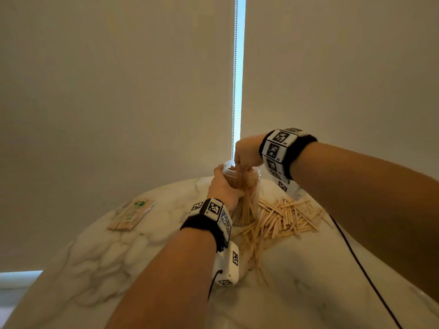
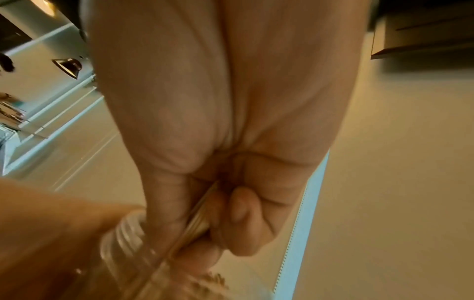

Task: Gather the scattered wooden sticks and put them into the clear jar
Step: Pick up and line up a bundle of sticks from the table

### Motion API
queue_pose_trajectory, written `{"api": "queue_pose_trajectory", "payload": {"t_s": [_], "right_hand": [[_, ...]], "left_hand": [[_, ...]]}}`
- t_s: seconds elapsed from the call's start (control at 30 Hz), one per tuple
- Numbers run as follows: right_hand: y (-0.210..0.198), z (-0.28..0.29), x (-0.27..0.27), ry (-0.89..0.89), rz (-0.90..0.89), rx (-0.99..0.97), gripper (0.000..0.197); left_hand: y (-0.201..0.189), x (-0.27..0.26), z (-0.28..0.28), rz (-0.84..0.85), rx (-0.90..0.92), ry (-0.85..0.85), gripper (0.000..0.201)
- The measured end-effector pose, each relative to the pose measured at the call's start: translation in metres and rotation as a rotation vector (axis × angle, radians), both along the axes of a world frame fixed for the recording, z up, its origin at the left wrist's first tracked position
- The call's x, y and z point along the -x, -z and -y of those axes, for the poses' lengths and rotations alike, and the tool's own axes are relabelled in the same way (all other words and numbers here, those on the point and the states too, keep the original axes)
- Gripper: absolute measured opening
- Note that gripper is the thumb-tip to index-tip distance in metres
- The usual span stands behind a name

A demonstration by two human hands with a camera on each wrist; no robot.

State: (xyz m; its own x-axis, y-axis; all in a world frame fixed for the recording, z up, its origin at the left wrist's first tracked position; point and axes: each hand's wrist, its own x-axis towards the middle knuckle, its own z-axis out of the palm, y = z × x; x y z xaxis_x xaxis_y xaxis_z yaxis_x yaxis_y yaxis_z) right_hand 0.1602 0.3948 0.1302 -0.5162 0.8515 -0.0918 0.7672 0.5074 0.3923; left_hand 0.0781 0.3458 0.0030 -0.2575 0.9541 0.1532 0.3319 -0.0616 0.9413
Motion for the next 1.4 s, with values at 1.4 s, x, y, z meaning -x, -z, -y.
{"api": "queue_pose_trajectory", "payload": {"t_s": [1.4], "right_hand": [[0.116,-0.036,-0.192,0.641,-0.242,0.19,0.062]], "left_hand": [[0.019,-0.02,0.024,-0.773,0.531,0.155,0.087]]}}
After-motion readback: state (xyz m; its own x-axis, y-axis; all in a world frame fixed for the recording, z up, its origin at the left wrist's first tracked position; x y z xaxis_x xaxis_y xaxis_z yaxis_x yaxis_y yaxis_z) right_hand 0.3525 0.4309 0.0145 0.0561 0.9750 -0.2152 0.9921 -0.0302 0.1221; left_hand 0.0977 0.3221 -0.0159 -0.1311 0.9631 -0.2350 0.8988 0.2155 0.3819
